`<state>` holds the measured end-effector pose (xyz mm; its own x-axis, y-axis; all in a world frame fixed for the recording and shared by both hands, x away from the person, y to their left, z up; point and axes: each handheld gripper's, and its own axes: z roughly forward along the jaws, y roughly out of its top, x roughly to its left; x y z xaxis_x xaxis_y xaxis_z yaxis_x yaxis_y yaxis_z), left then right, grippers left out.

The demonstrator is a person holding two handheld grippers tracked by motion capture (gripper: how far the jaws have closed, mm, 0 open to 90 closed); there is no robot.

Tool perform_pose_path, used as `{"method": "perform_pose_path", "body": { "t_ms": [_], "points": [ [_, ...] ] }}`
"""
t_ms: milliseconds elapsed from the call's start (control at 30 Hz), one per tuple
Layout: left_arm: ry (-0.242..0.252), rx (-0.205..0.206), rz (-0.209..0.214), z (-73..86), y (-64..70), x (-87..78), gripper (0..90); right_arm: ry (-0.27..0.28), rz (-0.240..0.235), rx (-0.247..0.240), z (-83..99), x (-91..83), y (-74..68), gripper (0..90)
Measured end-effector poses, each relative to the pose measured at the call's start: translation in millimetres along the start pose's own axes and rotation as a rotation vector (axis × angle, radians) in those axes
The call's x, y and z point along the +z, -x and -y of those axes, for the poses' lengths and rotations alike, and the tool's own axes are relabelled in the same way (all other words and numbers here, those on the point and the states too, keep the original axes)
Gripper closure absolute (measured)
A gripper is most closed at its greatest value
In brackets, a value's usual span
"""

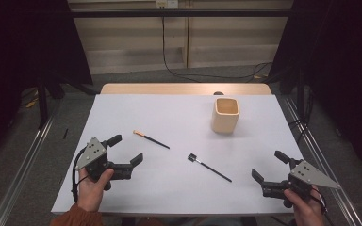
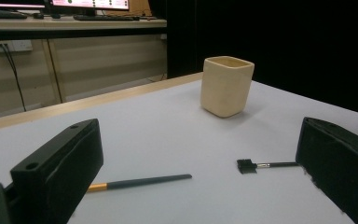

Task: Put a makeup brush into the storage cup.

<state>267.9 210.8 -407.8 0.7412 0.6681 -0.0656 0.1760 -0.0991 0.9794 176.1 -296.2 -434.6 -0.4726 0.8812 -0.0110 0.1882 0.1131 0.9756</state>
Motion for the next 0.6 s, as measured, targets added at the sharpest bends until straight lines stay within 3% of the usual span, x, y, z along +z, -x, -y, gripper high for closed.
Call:
{"method": "perform_pose_path", "body": {
  "t_ms": [367,600],
  "points": [
    [0.001,-0.018,0.033,-13.2,-11.6,7.0,0.7,-0.001,0.001,-0.007,-0.1,-1.3,-0.2,0.0],
    [-0.032,0.015,0.038,-23.6,-19.9,17.7,0.8,0.003,0.000,0.000,0.1,-0.8,0.2,0.0]
  ]
}}
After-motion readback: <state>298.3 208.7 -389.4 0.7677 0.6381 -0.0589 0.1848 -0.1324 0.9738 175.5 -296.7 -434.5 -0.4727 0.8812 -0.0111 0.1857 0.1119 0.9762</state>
